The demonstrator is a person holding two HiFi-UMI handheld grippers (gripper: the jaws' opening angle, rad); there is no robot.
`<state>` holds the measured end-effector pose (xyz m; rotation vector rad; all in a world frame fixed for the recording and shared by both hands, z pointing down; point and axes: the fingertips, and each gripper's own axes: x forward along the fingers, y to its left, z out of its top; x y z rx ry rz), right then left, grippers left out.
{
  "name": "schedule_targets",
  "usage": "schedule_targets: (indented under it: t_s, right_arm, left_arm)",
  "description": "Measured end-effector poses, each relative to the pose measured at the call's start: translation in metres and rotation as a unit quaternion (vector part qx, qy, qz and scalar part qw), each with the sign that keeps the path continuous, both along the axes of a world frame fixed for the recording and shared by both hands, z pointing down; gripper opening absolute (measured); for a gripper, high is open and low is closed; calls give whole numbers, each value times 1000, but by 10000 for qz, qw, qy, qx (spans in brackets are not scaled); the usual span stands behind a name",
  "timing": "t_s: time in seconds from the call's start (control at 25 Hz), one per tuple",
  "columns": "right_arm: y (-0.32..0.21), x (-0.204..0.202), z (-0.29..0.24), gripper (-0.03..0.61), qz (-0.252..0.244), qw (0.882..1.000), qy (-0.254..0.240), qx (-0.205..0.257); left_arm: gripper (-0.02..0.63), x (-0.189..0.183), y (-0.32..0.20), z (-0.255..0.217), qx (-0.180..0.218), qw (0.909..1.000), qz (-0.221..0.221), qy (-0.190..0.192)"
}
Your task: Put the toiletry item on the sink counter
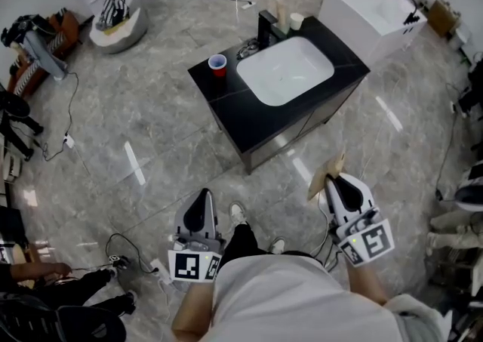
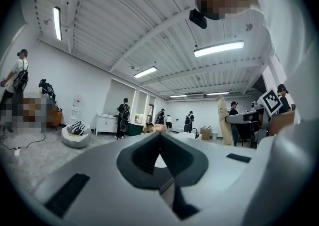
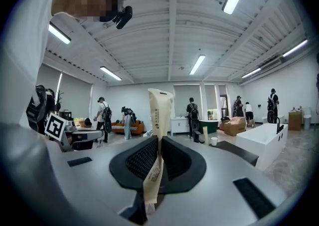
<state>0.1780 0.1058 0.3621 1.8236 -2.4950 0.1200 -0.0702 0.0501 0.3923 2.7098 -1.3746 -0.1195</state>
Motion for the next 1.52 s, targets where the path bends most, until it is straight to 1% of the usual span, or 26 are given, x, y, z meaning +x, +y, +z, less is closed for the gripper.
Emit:
schedule_targets:
  t_s: [0.24,0.52,0.8,1.04,1.32,1.44,1.52]
  right_arm:
    - [-35,-2,6,54,51,9999,71,-133]
    - [-73,-9,-3,54,82,9998,158,-120]
    - [-106,-23,-8,54,49,9996,248,-123]
    - [-128,-40,-14,54,107,9994,307,-81]
    - [-158,-67,-11,54,182,9993,326,-68]
    - [-164,-69,-13,54,301,9993,222,-69]
    - [-164,-66,-16,54,382,9989,250,-81]
  left_arm:
    - [3,-4,-45,5,-35,10000,-16,52]
    - [3,-12,-84,6,-58,9999,-19,95]
    - [3,-30,-118,8,-60,9998,-112,122]
    - [3,-41,-141,11,-44,9998,-5,203]
    - [3,-63,-175,22,-69,9996,111,267]
    - [3,-67,-187,24,-24,9995,200,233]
    - [3,-67,-193,22,14,9995,241,223]
